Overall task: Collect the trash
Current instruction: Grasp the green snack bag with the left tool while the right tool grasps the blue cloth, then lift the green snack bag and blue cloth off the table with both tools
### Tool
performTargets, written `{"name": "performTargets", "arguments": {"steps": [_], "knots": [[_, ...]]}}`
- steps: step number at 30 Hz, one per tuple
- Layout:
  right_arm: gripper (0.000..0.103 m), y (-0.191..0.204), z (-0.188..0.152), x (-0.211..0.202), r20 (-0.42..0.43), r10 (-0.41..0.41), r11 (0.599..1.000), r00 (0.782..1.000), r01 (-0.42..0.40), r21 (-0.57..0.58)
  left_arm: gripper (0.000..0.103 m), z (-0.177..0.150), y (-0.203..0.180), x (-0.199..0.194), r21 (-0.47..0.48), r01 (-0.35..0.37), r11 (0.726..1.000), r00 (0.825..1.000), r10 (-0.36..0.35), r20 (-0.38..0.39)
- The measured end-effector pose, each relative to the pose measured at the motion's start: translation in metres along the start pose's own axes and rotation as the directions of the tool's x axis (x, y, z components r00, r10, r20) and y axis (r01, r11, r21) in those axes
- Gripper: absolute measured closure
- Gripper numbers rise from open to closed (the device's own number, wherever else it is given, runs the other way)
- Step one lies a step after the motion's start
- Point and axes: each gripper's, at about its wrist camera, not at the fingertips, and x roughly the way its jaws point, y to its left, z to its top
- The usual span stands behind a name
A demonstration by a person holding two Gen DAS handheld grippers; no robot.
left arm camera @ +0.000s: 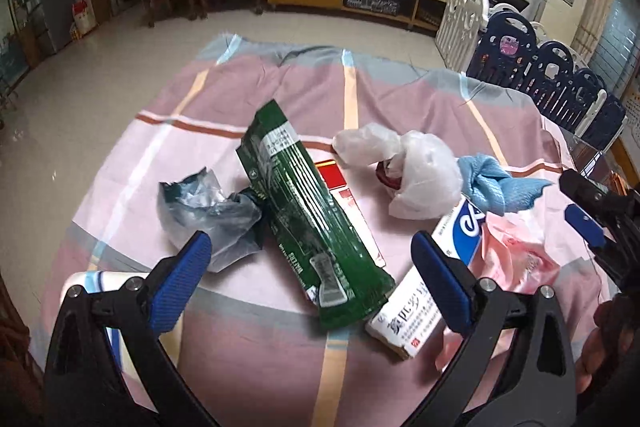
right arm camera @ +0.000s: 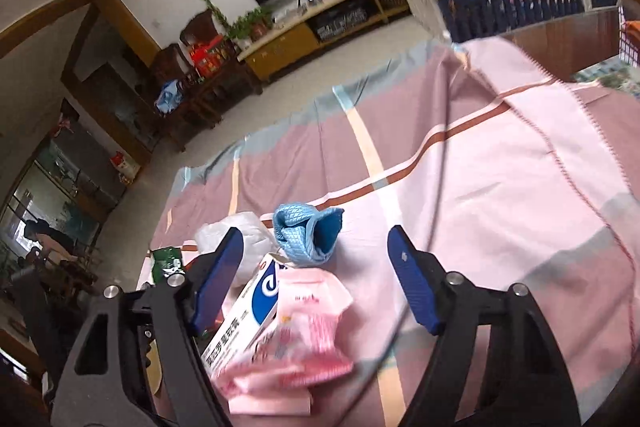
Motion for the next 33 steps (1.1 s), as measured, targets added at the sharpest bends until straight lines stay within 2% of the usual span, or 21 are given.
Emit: {"name": "performTargets", "arguments": {"steps": [1,3,5,6,7,8,9,10,13,16,17,18,20,23,25,29,30,33], "knots": [[0.032,0.002,0.005,0.01,-0.009,-0.003,1.0,1.0,0.003,-0.009,0.006,0.001,0.001,0.005,-0.007,0.006,1.0,1.0,-0.006,-0.013],[0.042,0.005,0.011,0.026,-0.029,0.0,1.0,1.0,0.0,-0.028,0.018,0.004,-0.001,0.016,0.0,0.026,1.0,0.999,-0.026,-0.044],[0.066,0.006,0.011,0.044,-0.107,0.022,0.999,0.994,-0.024,-0.024,0.044,0.002,-0.004,0.029,0.012,0.038,0.999,0.995,-0.037,-0.093],[0.073,0.006,0.009,0.051,-0.14,0.027,0.999,0.99,-0.03,-0.023,0.045,0.0,-0.004,0.036,0.018,0.044,0.999,0.993,-0.042,-0.113],[0.094,0.007,0.008,0.054,-0.15,0.025,0.999,0.988,-0.029,-0.027,0.052,-0.001,-0.004,0.036,0.017,0.055,0.998,0.993,-0.053,-0.104],[0.101,0.008,0.007,0.052,-0.143,0.02,0.999,0.989,-0.025,-0.036,0.069,-0.001,-0.004,0.034,0.024,0.06,0.998,0.994,-0.057,-0.098],[0.101,0.01,0.007,0.047,-0.127,0.022,0.999,0.992,-0.028,-0.042,0.075,0.0,-0.005,0.03,0.028,0.087,0.996,0.992,-0.084,-0.096],[0.101,0.012,0.008,0.039,-0.11,0.03,0.998,0.993,-0.035,-0.046,0.086,0.001,-0.005,0.024,0.026,0.102,0.994,0.991,-0.099,-0.084],[0.101,0.025,0.012,-0.007,0.002,0.052,0.995,0.999,-0.052,-0.087,0.089,0.004,-0.005,-0.02,0.049,0.15,0.988,0.988,-0.151,0.022],[0.101,0.037,0.011,-0.065,0.128,0.089,0.989,0.988,-0.072,-0.132,0.089,-0.003,0.002,-0.08,0.093,0.199,0.976,0.963,-0.212,0.164],[0.101,0.041,0.006,-0.085,0.165,0.1,0.985,0.981,-0.074,-0.156,0.089,-0.006,0.005,-0.099,0.111,0.221,0.969,0.947,-0.241,0.213],[0.101,0.045,0.001,-0.103,0.196,0.109,0.981,0.975,-0.074,-0.178,0.089,-0.014,0.01,-0.124,0.145,0.244,0.959,0.922,-0.276,0.273],[0.101,0.052,-0.023,-0.148,0.256,0.118,0.969,0.959,-0.055,-0.241,0.089,-0.037,0.017,-0.167,0.219,0.216,0.951,0.879,-0.288,0.381],[0.101,0.052,-0.066,-0.195,0.296,0.095,0.951,0.95,0.001,-0.31,0.089,-0.07,0.026,-0.201,0.243,0.173,0.955,0.855,-0.268,0.443],[0.101,0.049,-0.088,-0.222,0.319,0.085,0.951,0.944,0.019,-0.309,0.089,-0.092,0.036,-0.22,0.227,0.149,0.962,0.849,-0.242,0.47],[0.101,0.041,-0.114,-0.264,0.404,0.096,0.947,0.91,0.042,-0.318,0.089,-0.115,0.054,-0.247,0.179,0.174,0.968,0.823,-0.242,0.514],[0.101,0.038,-0.117,-0.267,0.41,0.095,0.95,0.907,0.041,-0.31,0.089,-0.121,0.054,-0.253,0.177,0.176,0.968,0.82,-0.243,0.518],[0.101,0.033,-0.123,-0.273,0.402,0.084,0.957,0.912,0.037,-0.286,0.089,-0.133,0.049,-0.261,0.188,0.188,0.964,0.833,-0.258,0.49]]}}
